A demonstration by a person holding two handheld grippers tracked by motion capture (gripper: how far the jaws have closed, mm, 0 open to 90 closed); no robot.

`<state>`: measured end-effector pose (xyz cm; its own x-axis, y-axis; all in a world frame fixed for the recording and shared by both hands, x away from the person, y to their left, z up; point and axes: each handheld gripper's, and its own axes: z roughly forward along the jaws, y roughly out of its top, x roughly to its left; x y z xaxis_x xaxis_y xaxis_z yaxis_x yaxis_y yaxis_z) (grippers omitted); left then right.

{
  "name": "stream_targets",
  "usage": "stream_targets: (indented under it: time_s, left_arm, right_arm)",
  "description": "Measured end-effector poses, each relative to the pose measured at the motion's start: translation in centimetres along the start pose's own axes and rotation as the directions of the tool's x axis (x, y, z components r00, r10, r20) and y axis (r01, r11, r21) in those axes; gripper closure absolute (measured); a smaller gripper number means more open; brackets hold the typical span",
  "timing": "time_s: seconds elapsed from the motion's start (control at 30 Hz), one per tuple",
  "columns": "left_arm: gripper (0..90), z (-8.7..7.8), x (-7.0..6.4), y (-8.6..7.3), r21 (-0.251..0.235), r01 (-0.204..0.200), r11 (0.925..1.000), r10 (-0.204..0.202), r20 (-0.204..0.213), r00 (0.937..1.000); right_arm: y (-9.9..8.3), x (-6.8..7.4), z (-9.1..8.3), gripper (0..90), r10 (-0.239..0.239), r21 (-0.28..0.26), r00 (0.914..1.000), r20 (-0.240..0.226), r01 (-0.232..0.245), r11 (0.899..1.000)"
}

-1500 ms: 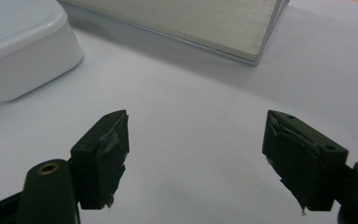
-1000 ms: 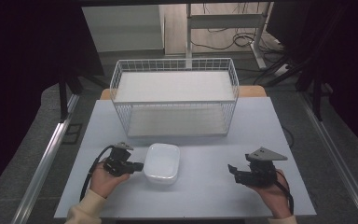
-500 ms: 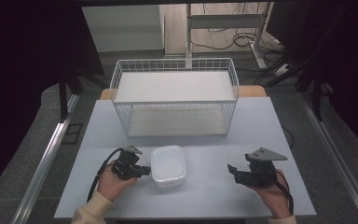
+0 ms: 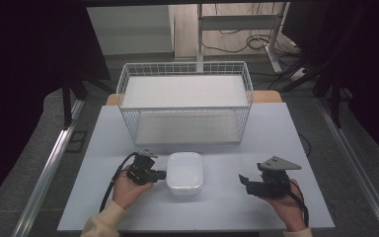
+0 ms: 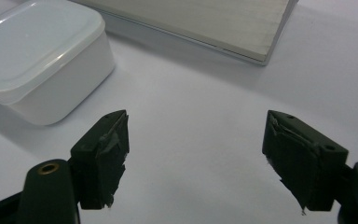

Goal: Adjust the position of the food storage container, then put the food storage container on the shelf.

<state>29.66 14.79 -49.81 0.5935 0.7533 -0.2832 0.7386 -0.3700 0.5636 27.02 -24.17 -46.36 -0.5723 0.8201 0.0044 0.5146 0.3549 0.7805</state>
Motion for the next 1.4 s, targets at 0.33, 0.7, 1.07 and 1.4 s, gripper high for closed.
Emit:
stream_targets:
  time_s: [0.33, 0.7, 1.07, 1.4]
  left_arm:
    - [90.0, -3.6, 0.5, -0.6, -0.114, 0.014, 0.9934, -0.018, -0.035, 0.9992]
    - [38.3, -8.0, -0.2, -1.4, -0.269, 0.042, 0.9621, -0.062, -0.067, 0.9958]
    - [28.5, -8.2, 0.0, -1.7, -0.271, 0.083, 0.9589, -0.095, -0.029, 0.9951]
    - [26.7, -7.9, 0.1, -1.5, -0.265, 0.118, 0.9570, -0.116, 0.023, 0.9930]
  right_arm:
    - [0.2, 0.0, -0.3, 22.9, 0.025, -0.022, 0.9996, -0.011, -0.025, 0.999]
    - [0.3, 0.4, -0.2, 23.3, 0.035, -0.031, 0.9984, -0.045, -0.037, 0.999]
    - [0.5, 0.6, -0.1, 25.0, 0.043, -0.035, 0.9936, -0.105, -0.046, 0.998]
    - [1.6, 1.0, 0.0, 25.6, 0.100, -0.042, 0.9827, -0.156, -0.107, 0.993]
